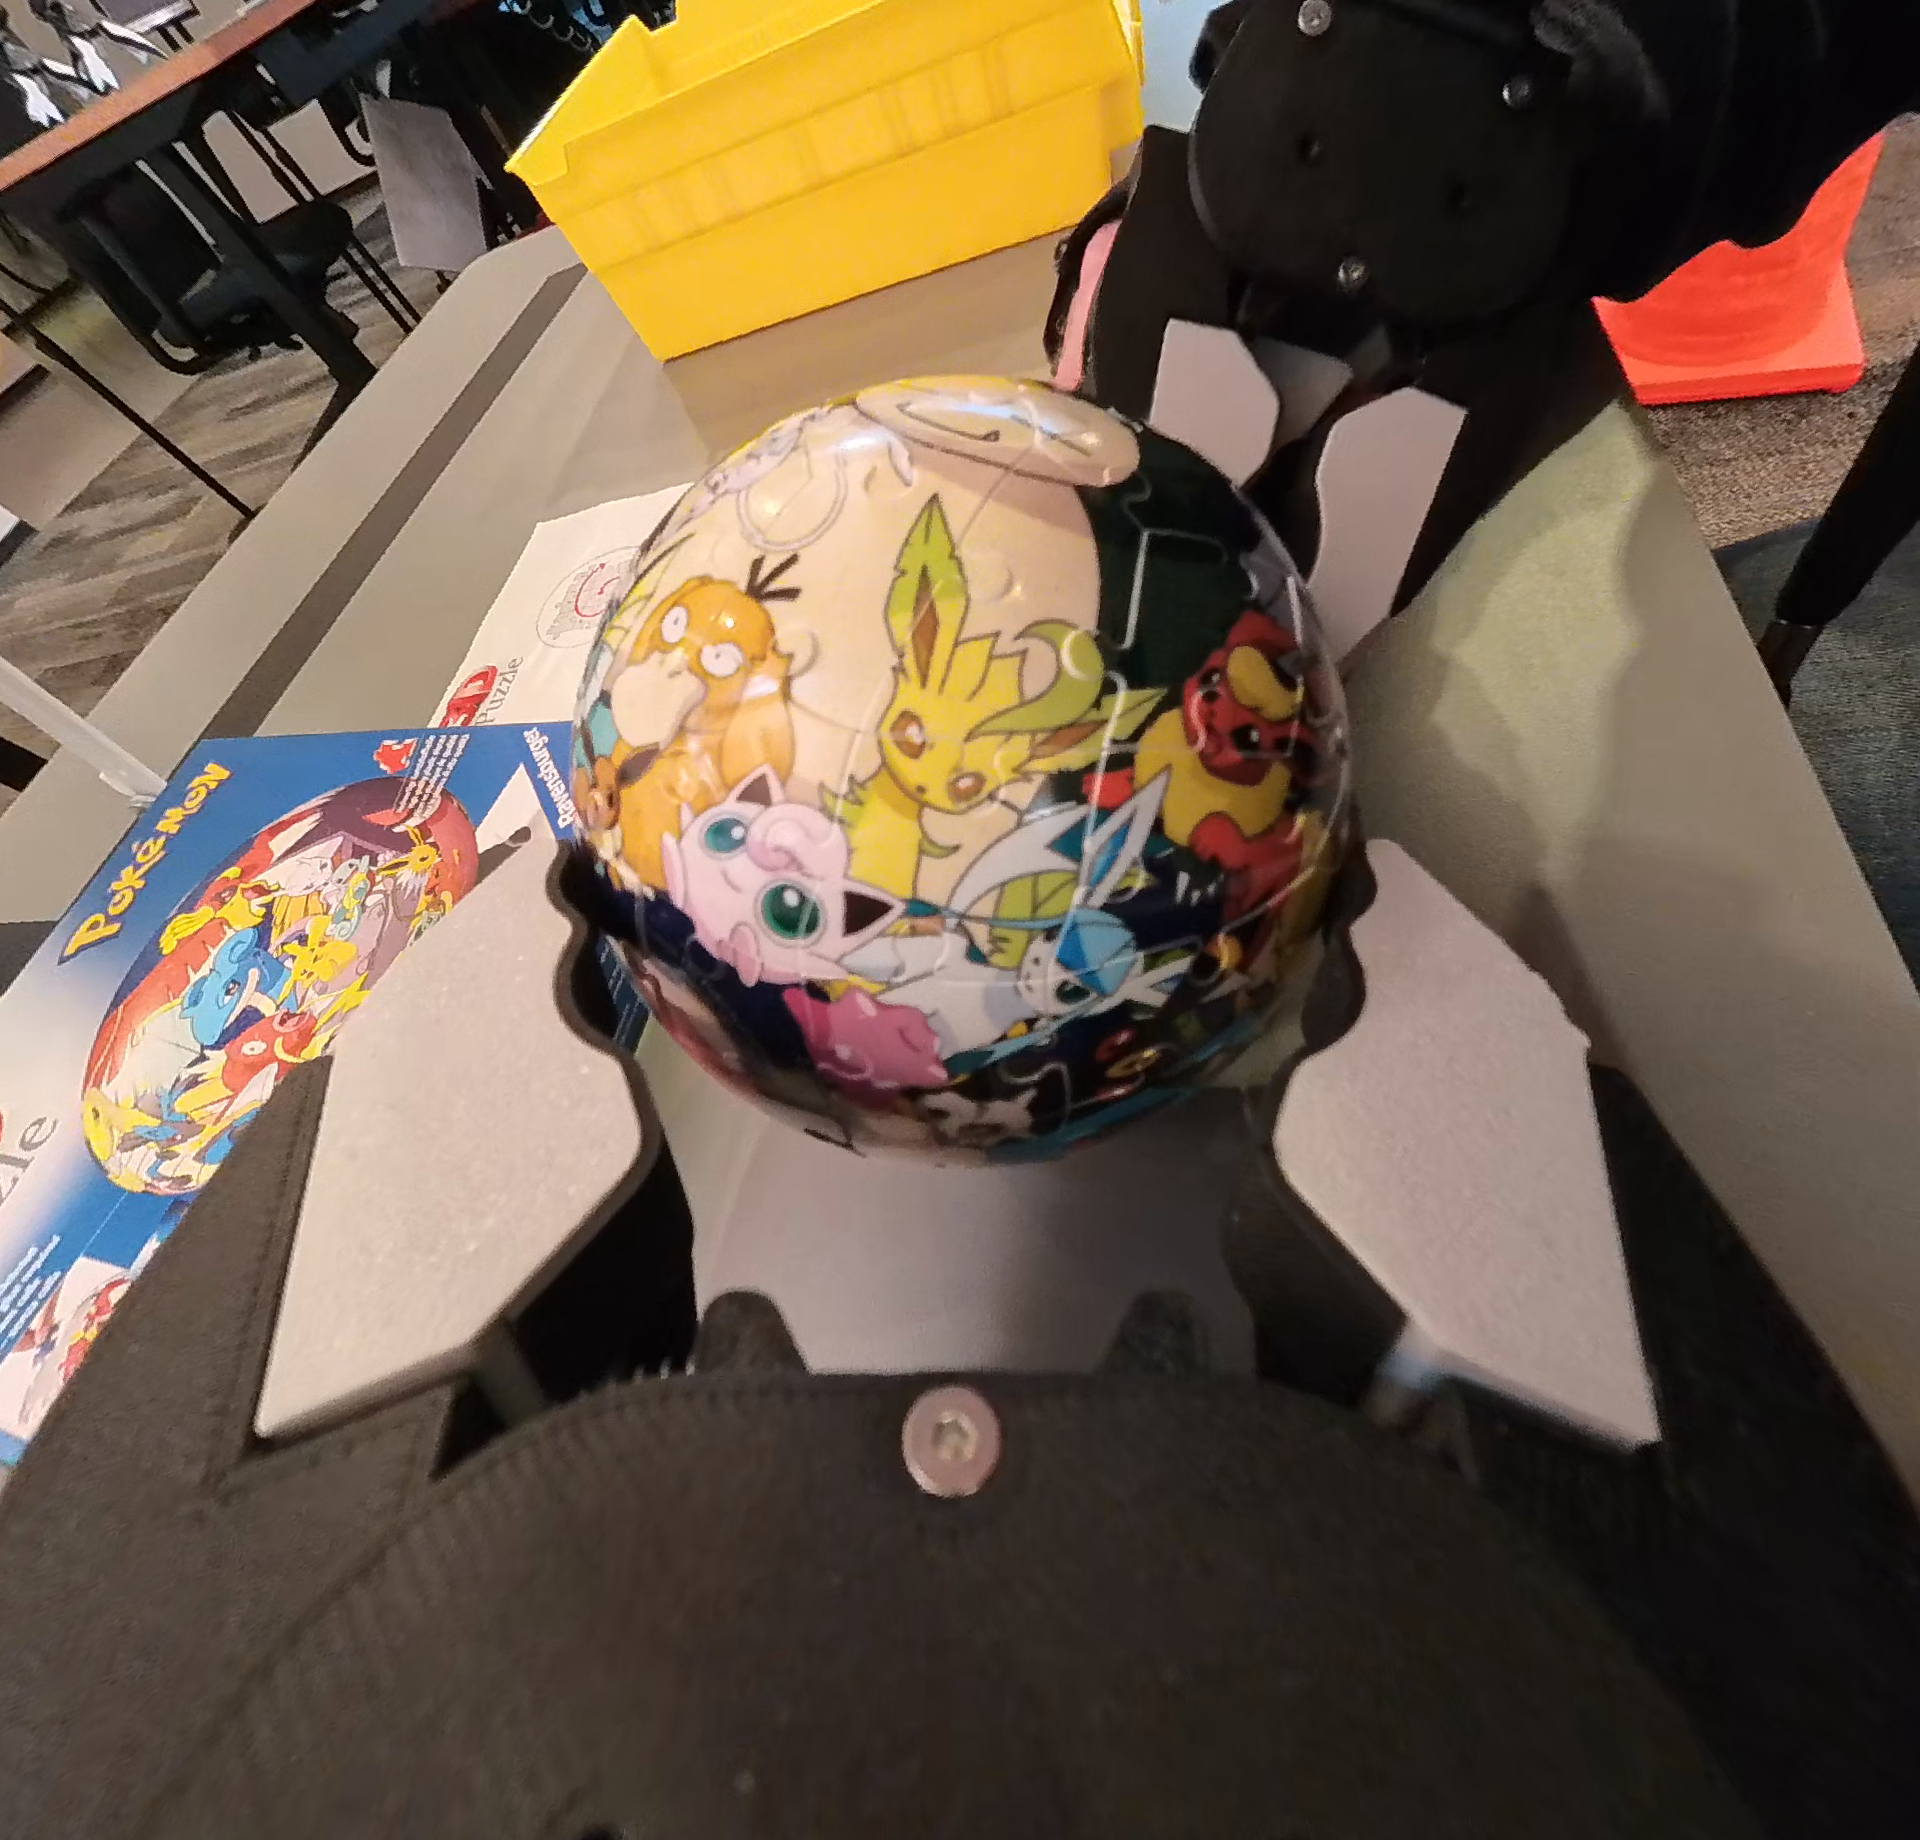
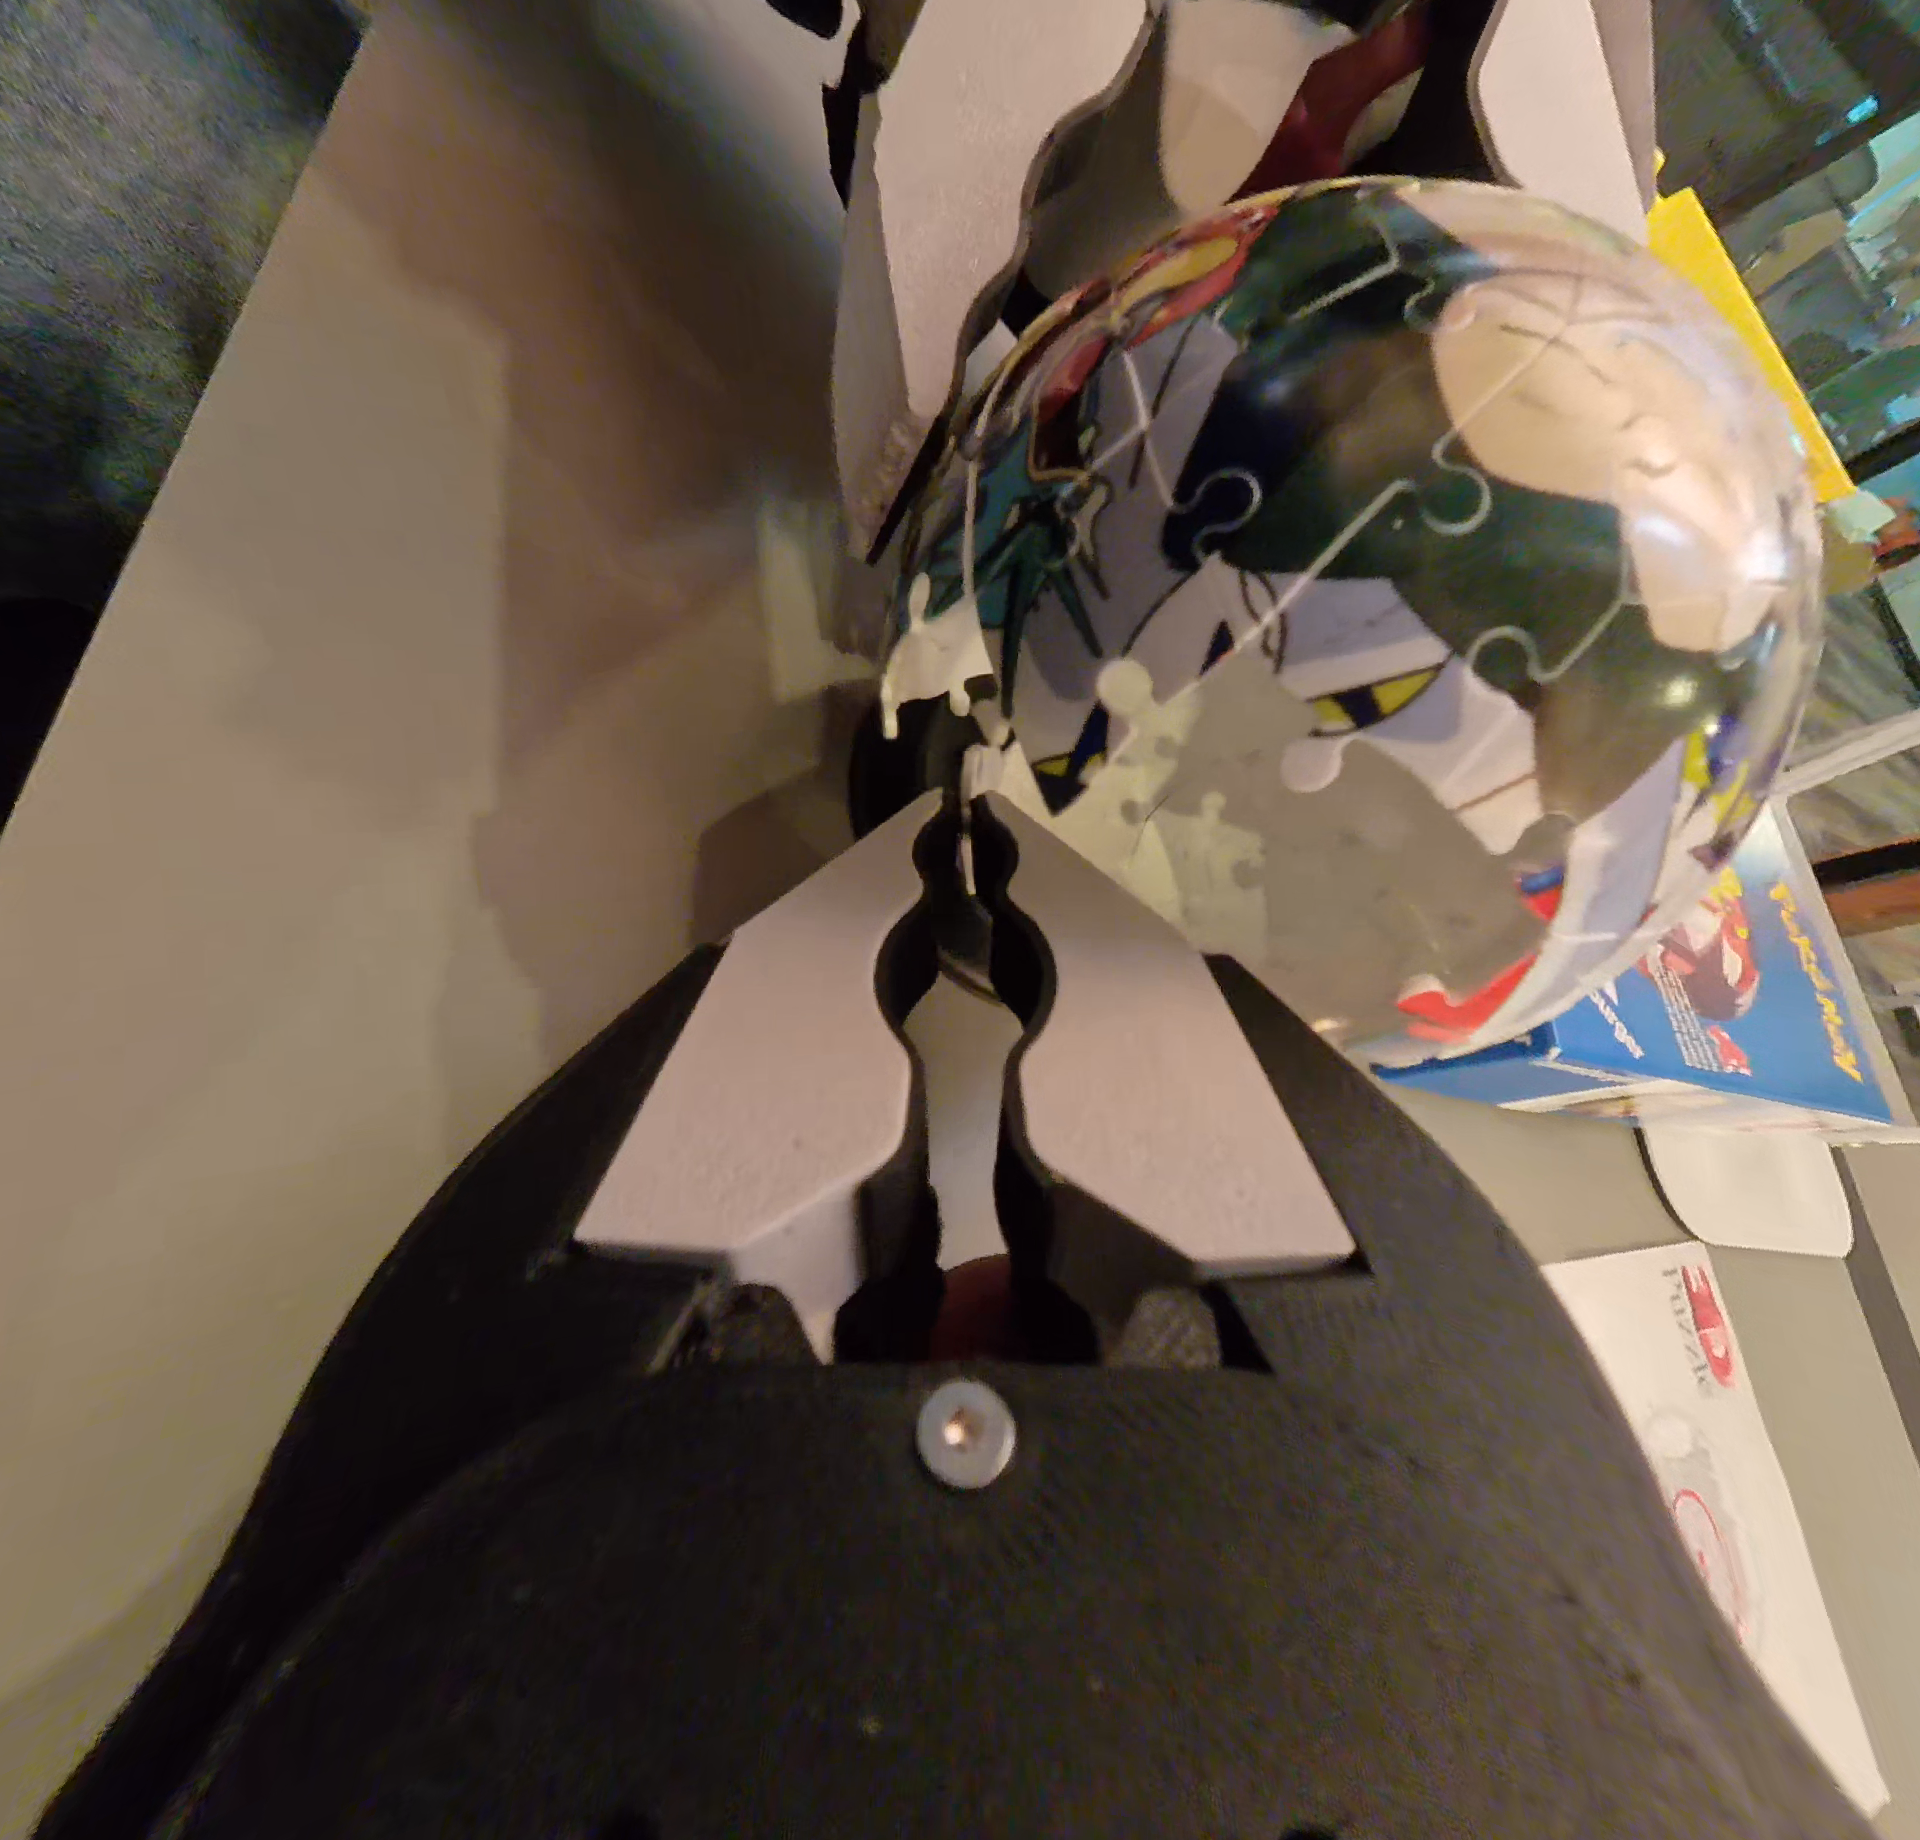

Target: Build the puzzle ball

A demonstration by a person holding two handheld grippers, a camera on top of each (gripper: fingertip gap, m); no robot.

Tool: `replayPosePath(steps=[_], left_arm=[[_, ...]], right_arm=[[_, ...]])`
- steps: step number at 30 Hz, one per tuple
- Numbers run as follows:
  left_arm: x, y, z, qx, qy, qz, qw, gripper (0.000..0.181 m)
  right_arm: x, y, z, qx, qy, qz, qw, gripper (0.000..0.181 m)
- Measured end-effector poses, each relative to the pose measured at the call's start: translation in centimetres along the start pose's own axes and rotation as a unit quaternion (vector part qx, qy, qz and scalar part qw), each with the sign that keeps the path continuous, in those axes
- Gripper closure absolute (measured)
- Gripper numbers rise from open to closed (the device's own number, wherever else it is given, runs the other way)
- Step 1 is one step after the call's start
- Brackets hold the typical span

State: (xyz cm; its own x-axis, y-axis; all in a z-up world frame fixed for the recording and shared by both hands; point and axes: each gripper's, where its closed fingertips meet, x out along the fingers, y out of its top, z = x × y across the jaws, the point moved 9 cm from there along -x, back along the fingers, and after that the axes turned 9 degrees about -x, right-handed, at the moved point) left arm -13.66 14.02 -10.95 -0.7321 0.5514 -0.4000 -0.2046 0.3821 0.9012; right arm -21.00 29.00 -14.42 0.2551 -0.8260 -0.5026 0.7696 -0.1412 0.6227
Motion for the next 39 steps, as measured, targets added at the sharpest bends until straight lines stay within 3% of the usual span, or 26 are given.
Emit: replayPosePath(steps=[30,39], left_arm=[[0.2,0.0,-0.1,0.002,-0.006,0.004,1.0,0.052],[0.2,0.0,-0.1,0.004,-0.007,0.003,1.0,0.052]], right_arm=[[1.8,0.3,-0.5,-0.112,-0.026,0.0,0.993,0.18],[1.9,0.5,-0.5,-0.101,-0.019,-0.007,0.995,0.18]])
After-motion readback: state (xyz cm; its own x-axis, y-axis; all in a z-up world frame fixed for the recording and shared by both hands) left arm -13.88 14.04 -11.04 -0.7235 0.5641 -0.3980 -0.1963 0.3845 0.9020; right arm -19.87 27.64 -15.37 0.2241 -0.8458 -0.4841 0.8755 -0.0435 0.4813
